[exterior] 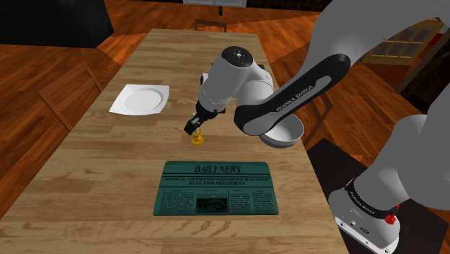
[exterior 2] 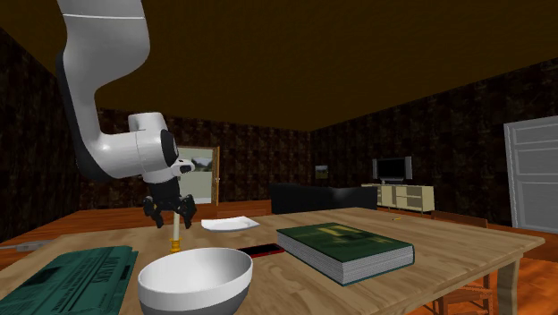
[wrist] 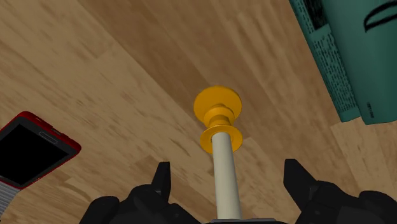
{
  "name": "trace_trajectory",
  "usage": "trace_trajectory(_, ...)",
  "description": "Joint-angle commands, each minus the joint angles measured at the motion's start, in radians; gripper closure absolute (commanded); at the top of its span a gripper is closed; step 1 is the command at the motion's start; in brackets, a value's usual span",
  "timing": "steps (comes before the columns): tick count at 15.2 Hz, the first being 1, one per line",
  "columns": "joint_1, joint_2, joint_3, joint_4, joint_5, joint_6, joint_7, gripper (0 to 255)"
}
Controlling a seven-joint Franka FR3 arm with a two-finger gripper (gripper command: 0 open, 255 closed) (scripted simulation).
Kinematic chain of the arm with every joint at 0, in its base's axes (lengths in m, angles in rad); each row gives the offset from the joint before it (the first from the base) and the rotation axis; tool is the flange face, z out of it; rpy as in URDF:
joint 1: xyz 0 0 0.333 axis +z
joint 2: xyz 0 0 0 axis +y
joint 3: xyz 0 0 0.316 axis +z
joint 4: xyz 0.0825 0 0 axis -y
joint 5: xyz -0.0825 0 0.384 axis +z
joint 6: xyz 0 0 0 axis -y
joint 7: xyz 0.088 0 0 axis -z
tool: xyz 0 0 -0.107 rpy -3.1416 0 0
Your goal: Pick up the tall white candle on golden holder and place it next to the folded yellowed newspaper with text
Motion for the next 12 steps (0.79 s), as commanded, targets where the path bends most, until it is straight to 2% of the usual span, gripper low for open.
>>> trace_trajectory(1, 0.000, 0.000, 0.000, 0.000, 0.000, 0.000, 0.000, 0)
trace_trajectory(5, -0.009, -0.142, 0.034, -0.050, 0.109, -0.088, -0.083, 0)
trace_trajectory(12, -0.006, -0.142, 0.031, -0.050, 0.109, -0.088, -0.083, 0)
